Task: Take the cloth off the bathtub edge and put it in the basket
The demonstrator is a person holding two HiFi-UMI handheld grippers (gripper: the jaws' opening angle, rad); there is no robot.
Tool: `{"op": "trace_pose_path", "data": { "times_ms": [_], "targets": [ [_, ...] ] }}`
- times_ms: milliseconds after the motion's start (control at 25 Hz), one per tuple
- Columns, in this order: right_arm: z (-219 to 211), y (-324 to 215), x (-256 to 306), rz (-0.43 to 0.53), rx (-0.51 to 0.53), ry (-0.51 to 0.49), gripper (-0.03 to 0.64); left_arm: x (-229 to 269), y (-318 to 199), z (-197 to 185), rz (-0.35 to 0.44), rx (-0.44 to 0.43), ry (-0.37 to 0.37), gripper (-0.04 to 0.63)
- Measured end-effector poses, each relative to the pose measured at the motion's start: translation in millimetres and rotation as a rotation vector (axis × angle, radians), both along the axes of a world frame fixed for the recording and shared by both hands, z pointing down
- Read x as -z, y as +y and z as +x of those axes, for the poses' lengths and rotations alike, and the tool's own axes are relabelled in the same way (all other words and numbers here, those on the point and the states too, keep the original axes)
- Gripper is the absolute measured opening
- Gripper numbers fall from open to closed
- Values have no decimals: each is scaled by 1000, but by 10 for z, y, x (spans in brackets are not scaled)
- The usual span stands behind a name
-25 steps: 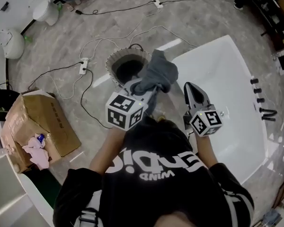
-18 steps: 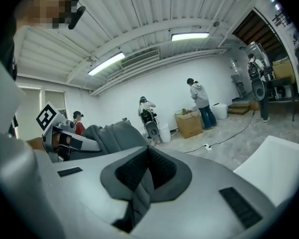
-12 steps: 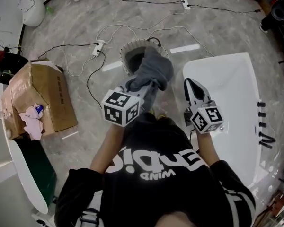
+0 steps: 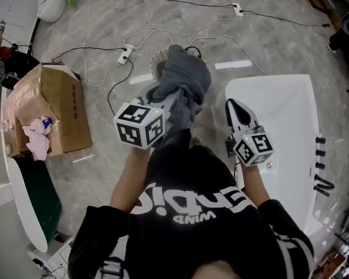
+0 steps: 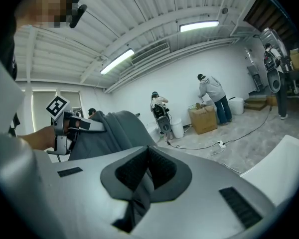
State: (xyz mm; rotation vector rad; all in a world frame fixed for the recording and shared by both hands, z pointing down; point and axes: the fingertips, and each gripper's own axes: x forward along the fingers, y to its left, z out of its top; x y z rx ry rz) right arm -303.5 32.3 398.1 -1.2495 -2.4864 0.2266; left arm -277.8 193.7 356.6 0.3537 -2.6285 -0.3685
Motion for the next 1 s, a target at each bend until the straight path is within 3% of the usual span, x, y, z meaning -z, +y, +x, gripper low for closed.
{"op": "trace_pose_path", "data": {
  "times_ms": [200, 440, 720, 1000],
  "targets": [
    [-246, 190, 3, 9, 8, -15, 12, 74, 185, -291, 6, 9, -39, 78],
    [-846, 464, 85, 14, -23, -34, 12, 178, 507, -877, 14, -7, -61, 78],
    [-1402, 1164, 213, 9, -50, -62, 12, 331, 1071, -1525, 3, -82, -66, 78],
    [-1740, 1472, 166, 13, -87, -42, 12, 364, 1370, -2009, -10, -133, -63, 78]
  ]
}}
